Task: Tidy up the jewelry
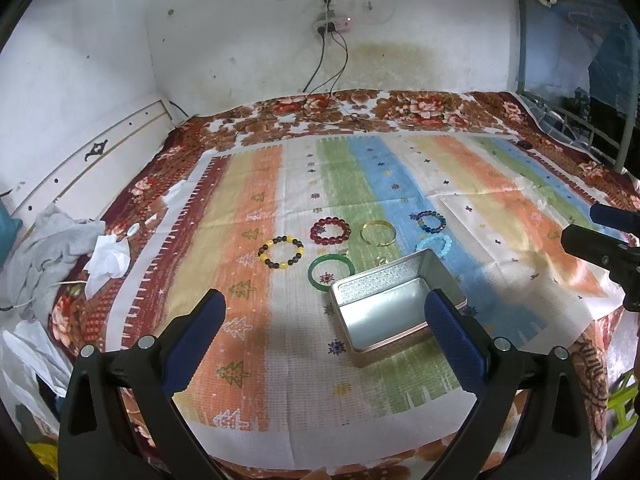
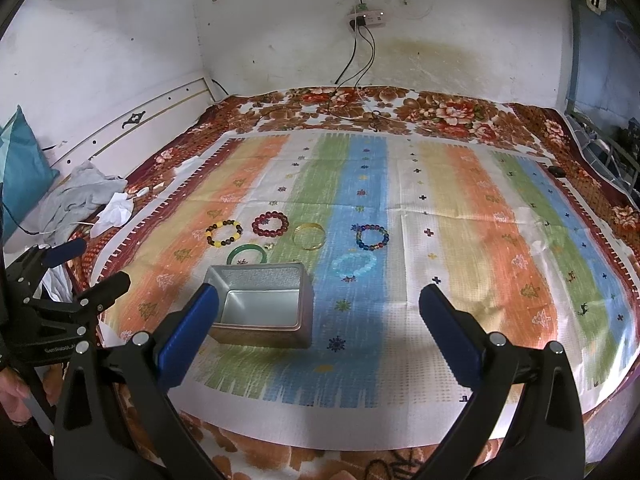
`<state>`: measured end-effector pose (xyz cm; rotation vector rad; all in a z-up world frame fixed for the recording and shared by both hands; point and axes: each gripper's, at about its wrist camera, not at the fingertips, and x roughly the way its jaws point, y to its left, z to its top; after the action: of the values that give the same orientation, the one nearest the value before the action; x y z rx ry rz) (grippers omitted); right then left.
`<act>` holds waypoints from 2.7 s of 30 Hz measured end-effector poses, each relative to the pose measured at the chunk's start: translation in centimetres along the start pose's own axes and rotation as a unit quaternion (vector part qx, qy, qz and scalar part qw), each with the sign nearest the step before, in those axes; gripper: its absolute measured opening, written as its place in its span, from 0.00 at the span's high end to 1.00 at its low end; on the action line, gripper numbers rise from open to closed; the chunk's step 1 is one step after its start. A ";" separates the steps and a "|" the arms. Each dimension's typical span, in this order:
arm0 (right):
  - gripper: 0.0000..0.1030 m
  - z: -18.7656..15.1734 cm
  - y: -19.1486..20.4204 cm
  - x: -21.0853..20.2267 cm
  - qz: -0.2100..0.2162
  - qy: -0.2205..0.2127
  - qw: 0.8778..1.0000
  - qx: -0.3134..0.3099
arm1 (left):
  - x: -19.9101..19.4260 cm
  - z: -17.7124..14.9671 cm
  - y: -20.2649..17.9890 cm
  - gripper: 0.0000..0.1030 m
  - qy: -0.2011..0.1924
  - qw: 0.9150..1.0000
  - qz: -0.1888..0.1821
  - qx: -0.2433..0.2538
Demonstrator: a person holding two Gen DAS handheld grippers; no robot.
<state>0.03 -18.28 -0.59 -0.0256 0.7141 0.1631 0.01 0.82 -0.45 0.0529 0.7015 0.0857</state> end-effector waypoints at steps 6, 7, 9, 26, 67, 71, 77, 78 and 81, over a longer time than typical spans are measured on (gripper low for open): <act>0.03 -0.1 0.0 0.1 0.001 0.001 1.000 0.000 | -0.3 -0.1 0.9 0.05 -0.006 1.000 0.002 0.004; 0.03 -0.1 0.0 0.1 0.001 0.000 1.000 -0.001 | -0.2 -0.1 0.1 0.05 -0.005 1.000 0.003 0.005; 0.03 -0.1 0.0 0.2 0.000 0.000 1.000 -0.001 | -0.3 -0.1 0.3 0.05 -0.004 1.000 0.004 0.004; 0.03 0.3 -0.1 1.8 -0.007 0.007 1.000 0.002 | 0.5 -0.4 -0.5 0.05 0.007 1.000 -0.003 -0.006; 0.04 3.3 -7.6 22.2 -0.047 0.165 0.985 0.008 | 19.8 4.1 6.5 0.05 0.122 0.992 -0.031 -0.031; 0.04 3.1 -7.7 24.4 -0.057 0.185 0.981 0.008 | 21.3 3.7 8.1 0.05 0.130 0.989 -0.028 -0.057; 0.04 2.7 -7.8 27.2 -0.065 0.205 0.977 0.009 | 23.6 3.4 8.8 0.05 0.145 0.988 -0.018 -0.057; 0.04 2.6 -8.0 27.6 -0.064 0.208 0.976 0.010 | 23.9 3.4 8.8 0.05 0.148 0.987 -0.019 -0.057; 0.04 2.6 -8.1 28.6 -0.068 0.217 0.974 0.009 | 25.1 3.2 9.1 0.05 0.157 0.986 -0.007 -0.052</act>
<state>24.26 -22.10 -17.63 -0.0946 1.1466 0.0182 20.65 12.21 -13.43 -0.0670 1.0104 0.1181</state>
